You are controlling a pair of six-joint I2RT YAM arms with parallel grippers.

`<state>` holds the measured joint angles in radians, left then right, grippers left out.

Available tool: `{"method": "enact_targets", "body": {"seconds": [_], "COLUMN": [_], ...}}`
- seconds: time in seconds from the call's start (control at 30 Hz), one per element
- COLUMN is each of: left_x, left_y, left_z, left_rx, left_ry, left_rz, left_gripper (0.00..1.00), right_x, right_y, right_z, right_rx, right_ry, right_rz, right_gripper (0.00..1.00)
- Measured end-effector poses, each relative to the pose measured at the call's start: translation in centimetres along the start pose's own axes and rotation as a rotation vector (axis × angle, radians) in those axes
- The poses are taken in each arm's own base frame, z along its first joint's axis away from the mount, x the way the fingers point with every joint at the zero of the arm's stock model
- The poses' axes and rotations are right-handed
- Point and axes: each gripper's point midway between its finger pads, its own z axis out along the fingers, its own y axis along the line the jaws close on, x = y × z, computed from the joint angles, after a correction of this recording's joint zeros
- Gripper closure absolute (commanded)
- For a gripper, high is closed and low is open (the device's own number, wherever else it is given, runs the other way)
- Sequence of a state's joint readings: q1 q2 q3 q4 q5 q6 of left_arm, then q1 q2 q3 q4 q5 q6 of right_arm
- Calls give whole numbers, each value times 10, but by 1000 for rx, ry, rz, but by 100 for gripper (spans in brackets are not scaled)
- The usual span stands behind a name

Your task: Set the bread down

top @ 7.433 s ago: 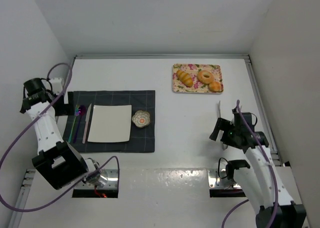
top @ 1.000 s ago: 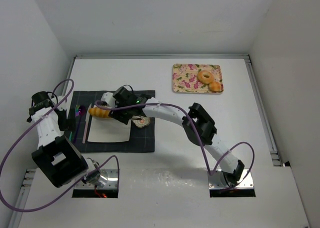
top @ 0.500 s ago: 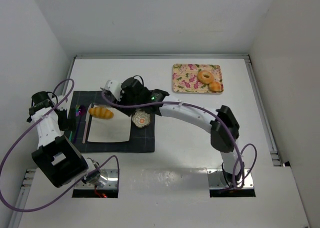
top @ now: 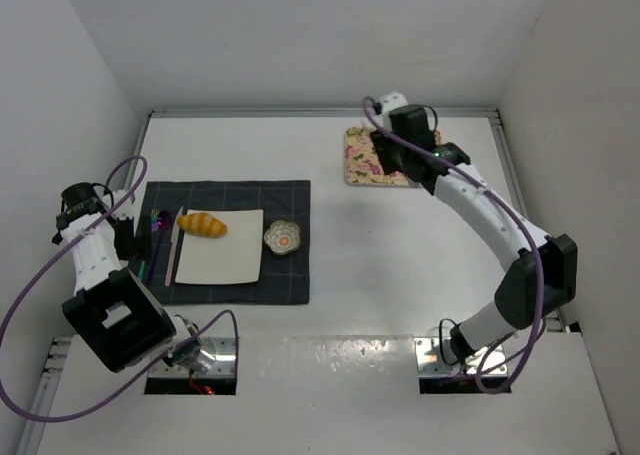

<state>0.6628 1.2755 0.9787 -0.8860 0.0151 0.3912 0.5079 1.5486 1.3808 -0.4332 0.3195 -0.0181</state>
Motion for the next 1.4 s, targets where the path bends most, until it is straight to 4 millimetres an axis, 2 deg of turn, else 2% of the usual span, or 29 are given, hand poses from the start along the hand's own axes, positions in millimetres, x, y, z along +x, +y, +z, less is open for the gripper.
{"method": "enact_targets", "body": {"seconds": [0.07, 0.13, 0.2, 0.3, 0.5, 0.73, 0.97, 1.23, 1.4], "left_x": [-1, -2, -2, -2, -1, -5, -4, -6, -5], "left_y": [0, 0, 0, -1, -3, -1, -1, -1, -1], "left_z": [0, 0, 1, 2, 3, 2, 1, -1, -1], "left_rx": [4, 6, 8, 14, 25, 25, 26, 24, 25], "left_ry": [-2, -3, -2, 4, 12, 7, 9, 7, 9], "left_rz": [0, 1, 1, 0, -1, 0, 0, 0, 0], "left_gripper": [0, 0, 0, 0, 0, 0, 0, 0, 0], "right_x": [36, 70, 104, 132, 153, 181, 191, 194, 194], "right_y": [-41, -65, -81, -93, -103, -97, -93, -98, -98], "right_z": [5, 7, 5, 1, 10, 27, 39, 47, 48], "right_rx": [101, 156, 182, 198, 196, 164, 154, 154, 144], "right_ry": [106, 201, 293, 374, 440, 535, 576, 583, 578], "right_rz": [69, 120, 164, 209, 256, 289, 301, 356, 383], "right_gripper": [43, 42, 42, 42, 42, 42, 42, 62, 68]}}
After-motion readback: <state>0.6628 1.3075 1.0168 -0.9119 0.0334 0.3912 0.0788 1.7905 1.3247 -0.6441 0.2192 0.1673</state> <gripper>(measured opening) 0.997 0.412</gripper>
